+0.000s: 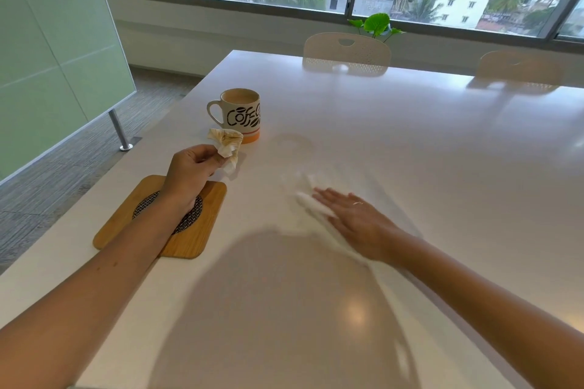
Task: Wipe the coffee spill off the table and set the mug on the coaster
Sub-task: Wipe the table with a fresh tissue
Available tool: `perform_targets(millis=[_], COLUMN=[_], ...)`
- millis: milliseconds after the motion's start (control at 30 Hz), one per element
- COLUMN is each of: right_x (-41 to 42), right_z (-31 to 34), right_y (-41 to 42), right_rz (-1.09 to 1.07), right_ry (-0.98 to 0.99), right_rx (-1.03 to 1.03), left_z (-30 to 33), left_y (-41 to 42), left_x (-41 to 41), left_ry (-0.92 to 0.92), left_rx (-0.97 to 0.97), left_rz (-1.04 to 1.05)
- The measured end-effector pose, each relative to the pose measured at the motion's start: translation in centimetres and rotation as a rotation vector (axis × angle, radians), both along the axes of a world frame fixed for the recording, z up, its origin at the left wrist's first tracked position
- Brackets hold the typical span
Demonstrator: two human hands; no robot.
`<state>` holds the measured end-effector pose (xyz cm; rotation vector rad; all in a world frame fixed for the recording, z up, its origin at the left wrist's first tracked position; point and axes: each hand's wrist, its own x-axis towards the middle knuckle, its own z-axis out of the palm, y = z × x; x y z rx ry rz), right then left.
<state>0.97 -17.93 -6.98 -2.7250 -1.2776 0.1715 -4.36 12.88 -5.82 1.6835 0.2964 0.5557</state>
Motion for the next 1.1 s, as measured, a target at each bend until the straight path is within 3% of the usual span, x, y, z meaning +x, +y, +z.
perform_targets(millis=[167, 267, 567, 733, 900, 1100], right_x=[3.5, 3.6, -4.5, -8.7, -7.6, -0.7], right_z=[-0.5, -0.6, -0.5, -0.7, -0.5, 0.0], right_y=[-4.2, -4.4, -0.2, 1.8, 1.5, -0.8], right_rz=[-0.345, -0.448, -0.075, 0.17, 0.111, -0.2], right_ry=[-0.039, -0.007, 0.013, 0.016, 0.041, -0.02], right_rx=[0.007, 0.022, -0.077, 0.029, 0.089, 0.004], left_z=[0.0, 0.0, 0.4, 0.2, -0.2, -0.1], left_y=[0.1, 0.0, -0.5, -0.2, 0.3, 0.9], left_x=[0.0, -0.2, -0.4, -0.2, 0.2, 0.6], left_ry=[-0.007, -0.005, 0.002, 0.002, -0.003, 0.005], left_rx=[-0.003, 0.002, 0.006, -0.01, -0.083, -0.195], left_rz=[-0.003, -0.008, -0.01, -0.004, 0.0, -0.01])
